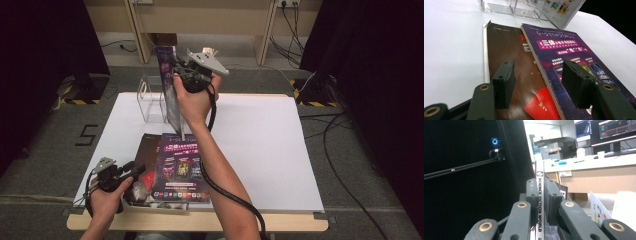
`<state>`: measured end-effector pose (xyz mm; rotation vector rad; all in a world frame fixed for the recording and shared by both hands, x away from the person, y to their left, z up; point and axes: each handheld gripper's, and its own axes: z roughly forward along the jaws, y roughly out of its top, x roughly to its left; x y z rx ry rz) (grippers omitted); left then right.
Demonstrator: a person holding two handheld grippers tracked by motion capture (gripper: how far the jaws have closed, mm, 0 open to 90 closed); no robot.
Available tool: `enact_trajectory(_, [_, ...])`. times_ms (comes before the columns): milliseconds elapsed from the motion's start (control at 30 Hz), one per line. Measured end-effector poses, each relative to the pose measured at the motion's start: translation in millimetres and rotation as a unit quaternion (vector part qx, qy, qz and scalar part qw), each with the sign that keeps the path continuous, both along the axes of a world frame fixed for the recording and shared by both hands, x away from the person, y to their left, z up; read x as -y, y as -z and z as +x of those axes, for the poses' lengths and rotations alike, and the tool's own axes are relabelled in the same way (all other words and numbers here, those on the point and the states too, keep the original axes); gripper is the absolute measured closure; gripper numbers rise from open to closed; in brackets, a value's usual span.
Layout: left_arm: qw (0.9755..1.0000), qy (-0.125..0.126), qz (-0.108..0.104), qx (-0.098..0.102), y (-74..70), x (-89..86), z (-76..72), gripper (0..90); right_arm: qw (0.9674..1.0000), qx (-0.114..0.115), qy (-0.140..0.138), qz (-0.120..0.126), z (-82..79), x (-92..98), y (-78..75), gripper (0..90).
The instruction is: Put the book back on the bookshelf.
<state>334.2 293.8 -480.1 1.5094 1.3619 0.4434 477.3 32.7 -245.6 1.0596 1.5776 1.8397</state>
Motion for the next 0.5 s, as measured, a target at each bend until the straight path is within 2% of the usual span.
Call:
enact_trajectory(200, [1.0,-0.001,0.001,0.002,-0.8,-0.4,-0.4,43.7,1.0,-0.009,-0.003,0.001,5.3,-4.3,1.9,83.7])
enact_trajectory(500, [1.0,-0.002,0.0,0.002,-0.9,-2.4,-0.3,43.7,1.0,-0.001,0.003,-0.002,12.6,-9.3,0.0,83.7])
